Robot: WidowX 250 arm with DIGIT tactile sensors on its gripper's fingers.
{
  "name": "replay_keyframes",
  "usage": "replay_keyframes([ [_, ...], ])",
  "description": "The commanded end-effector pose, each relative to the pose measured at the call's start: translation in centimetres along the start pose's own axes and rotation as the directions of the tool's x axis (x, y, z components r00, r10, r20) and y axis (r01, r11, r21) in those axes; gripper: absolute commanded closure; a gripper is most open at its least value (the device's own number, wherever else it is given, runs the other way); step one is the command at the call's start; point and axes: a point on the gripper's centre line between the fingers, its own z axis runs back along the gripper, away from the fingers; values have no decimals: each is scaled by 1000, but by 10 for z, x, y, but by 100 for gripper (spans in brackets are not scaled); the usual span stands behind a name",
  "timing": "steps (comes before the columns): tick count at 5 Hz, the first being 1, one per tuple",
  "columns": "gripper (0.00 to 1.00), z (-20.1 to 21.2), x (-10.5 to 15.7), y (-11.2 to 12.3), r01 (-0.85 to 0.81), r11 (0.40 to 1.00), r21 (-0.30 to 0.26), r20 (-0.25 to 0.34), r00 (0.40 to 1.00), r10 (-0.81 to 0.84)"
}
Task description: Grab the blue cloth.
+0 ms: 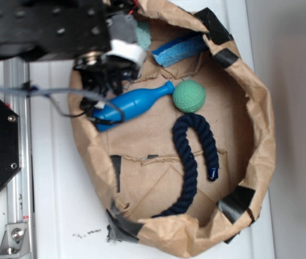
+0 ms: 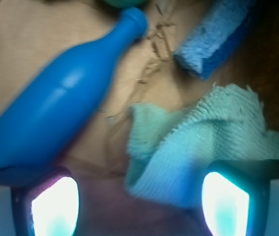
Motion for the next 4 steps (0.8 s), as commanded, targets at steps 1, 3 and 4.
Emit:
replay_keyframes([
  [1, 0, -7, 29, -4, 25, 999, 49, 42, 999, -27],
  [3, 0, -22, 34, -1, 6, 992, 127, 1, 1000, -6],
  [4, 0, -33, 35, 19, -39, 984, 173, -35, 998, 45],
])
